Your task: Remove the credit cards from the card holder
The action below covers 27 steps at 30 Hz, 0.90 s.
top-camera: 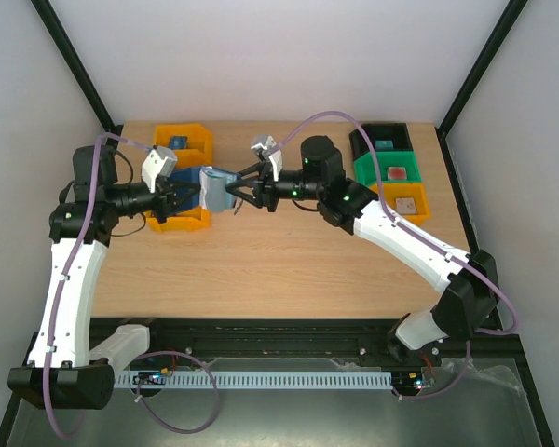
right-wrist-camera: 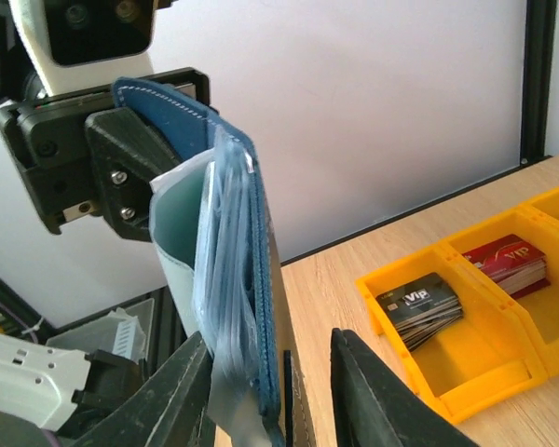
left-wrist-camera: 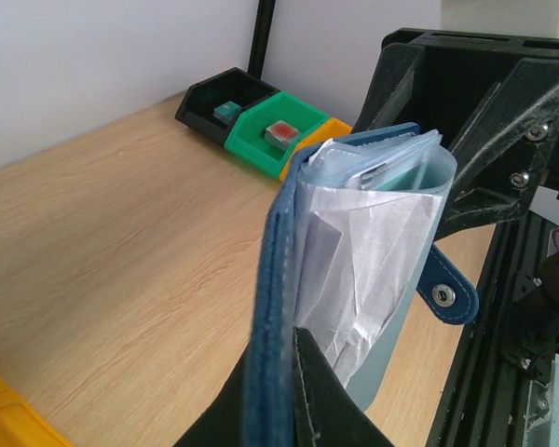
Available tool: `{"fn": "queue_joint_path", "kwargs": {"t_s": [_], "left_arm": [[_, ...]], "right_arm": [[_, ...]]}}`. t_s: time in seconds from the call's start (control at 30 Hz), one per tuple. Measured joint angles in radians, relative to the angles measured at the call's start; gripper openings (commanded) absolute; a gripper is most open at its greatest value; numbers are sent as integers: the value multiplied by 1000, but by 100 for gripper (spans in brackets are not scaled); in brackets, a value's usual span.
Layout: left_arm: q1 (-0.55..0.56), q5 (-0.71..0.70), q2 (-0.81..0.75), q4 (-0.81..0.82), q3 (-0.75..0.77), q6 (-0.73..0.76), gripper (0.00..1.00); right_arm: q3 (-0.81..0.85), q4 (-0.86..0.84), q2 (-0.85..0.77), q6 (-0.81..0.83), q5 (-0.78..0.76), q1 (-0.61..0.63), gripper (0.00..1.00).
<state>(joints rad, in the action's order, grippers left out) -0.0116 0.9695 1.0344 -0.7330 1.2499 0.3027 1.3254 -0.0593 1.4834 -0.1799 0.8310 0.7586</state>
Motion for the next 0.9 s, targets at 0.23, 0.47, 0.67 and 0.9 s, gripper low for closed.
{"fn": "queue_joint_path", "kwargs": {"t_s": [0.23,0.47,0.67,0.9], "left_arm": [[0,22,0,5,-9,-8,2],[-6,21,-1,10,-29,-19,50],[3,-16,-14,45,-62,-23,99],[112,-220,0,76,-79,-10,94]], "right_arm": [[5,-6,23,-4,-67,41,27],[20,-29,71,-35,-95,89,2],[36,-31,91,-115,-176,107,2],[121,22,137,-164,-285,146,2]]}}
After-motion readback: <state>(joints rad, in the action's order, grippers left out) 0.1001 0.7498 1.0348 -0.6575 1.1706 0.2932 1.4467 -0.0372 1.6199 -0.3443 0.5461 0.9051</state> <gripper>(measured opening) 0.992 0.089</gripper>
